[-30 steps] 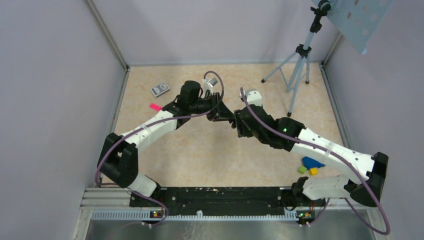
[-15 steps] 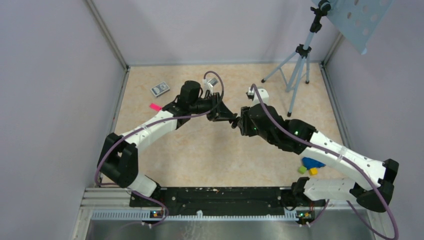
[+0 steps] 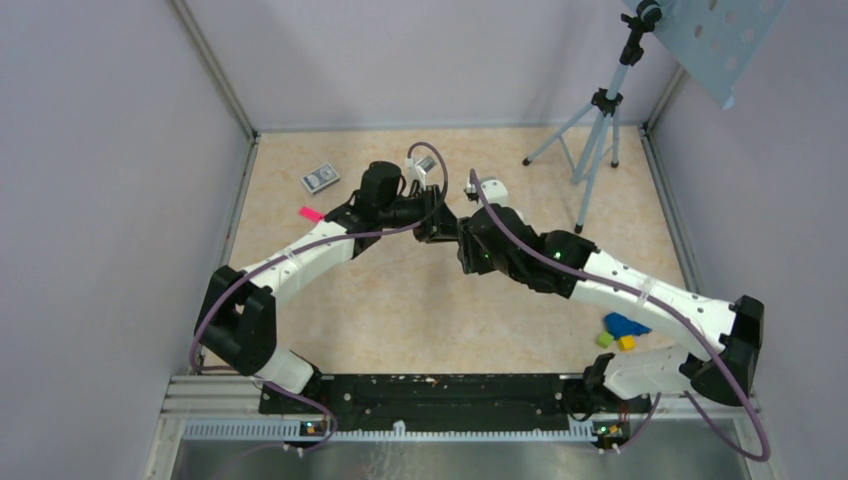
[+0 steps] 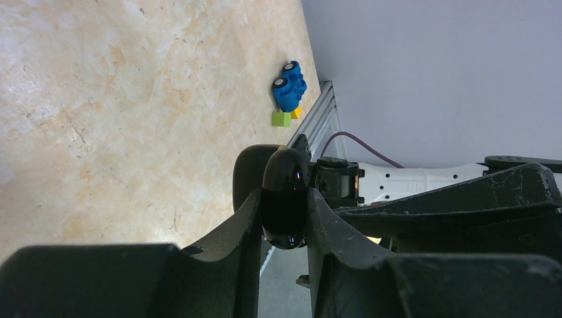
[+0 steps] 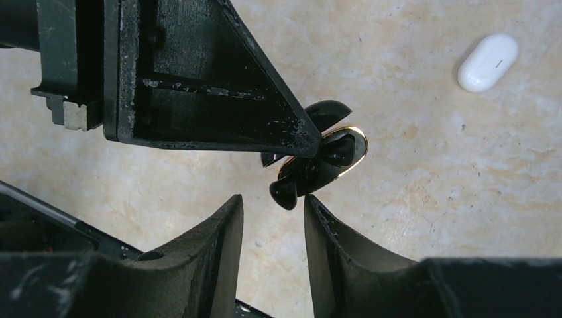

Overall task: Insert the wireless bluetooth earbuds into the charging case
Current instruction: Adjust the left earbud in the left side groove of the charging case.

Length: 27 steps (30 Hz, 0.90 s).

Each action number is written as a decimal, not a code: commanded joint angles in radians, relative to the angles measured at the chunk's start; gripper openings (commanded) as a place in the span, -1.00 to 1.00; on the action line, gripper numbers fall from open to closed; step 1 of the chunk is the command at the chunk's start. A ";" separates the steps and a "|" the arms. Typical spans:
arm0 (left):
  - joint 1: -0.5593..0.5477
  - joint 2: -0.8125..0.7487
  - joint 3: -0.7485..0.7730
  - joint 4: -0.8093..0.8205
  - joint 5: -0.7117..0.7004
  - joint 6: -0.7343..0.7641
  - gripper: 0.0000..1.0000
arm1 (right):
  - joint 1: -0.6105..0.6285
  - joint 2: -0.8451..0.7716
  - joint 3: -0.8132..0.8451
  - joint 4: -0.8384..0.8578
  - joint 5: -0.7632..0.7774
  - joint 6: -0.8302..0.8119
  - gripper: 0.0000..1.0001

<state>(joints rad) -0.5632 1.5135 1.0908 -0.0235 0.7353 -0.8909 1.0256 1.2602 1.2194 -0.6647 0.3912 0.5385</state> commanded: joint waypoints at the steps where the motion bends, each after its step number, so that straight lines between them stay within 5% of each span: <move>1: 0.004 -0.027 0.015 0.028 0.007 0.011 -1.00 | 0.009 0.016 0.060 -0.003 0.024 -0.049 -0.25; 16: 0.005 -0.008 0.044 -0.023 0.046 0.043 -1.00 | 0.009 0.034 0.081 -0.026 0.040 -0.121 -0.60; 27: 0.006 0.046 0.085 -0.075 0.180 0.089 -1.00 | 0.007 0.040 0.102 -0.037 -0.028 -0.280 -0.67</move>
<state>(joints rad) -0.5575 1.5562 1.1519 -0.0986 0.8341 -0.8207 1.0279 1.2980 1.2682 -0.7097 0.3847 0.3439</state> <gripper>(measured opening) 0.314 0.174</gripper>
